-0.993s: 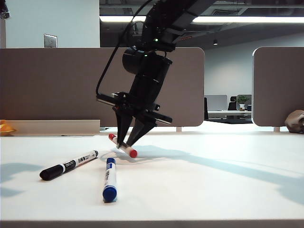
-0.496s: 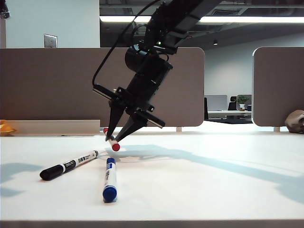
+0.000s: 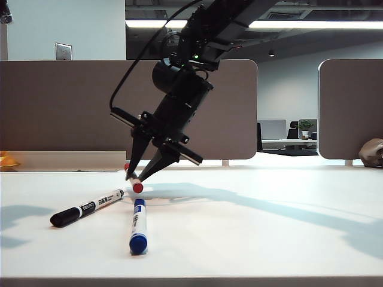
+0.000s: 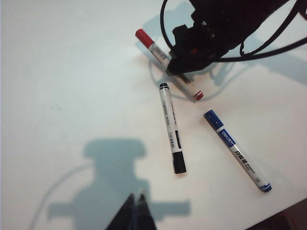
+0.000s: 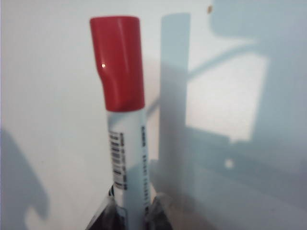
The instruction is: Pick up the markers one by one and line them up horizontally in a straight line on the table.
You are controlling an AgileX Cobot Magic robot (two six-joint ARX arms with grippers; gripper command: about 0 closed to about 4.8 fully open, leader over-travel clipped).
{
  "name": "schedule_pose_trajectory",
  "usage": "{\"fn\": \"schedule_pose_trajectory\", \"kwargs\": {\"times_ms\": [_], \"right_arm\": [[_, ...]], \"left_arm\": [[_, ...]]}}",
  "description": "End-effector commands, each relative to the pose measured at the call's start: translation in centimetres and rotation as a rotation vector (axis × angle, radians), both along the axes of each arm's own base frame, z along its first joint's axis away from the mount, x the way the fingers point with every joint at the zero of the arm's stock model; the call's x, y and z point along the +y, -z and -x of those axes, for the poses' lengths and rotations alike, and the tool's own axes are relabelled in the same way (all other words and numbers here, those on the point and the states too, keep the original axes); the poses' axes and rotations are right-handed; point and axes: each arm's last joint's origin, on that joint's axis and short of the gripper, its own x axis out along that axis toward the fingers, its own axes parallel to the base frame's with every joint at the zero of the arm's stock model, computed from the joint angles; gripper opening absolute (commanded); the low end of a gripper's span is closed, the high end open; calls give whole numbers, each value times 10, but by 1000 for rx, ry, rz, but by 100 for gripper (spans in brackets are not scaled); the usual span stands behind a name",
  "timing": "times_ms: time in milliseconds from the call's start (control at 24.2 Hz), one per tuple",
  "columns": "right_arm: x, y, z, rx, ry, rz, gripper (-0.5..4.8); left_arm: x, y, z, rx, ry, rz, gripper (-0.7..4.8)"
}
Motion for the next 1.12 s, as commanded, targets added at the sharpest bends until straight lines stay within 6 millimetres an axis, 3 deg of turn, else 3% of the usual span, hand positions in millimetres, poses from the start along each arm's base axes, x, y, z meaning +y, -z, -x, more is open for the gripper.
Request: {"fn": "schedule_pose_trajectory", "kwargs": {"times_ms": [41,165,1034,1117], "right_arm": [[4,6,2,22,-7,9,81],[5,14,2,40,-8,23,85],[-4,17,0,53,26,92,96],[-7,17,0,65,30,100,117]], "left_arm": [[0,-2,1,-13,3,2,-5],[1,-2,2,-6,3,-1,-5],[2,-2,2,-16,-13,-43,-5],[2,-2,2,-16,-13,-43,-5]]}}
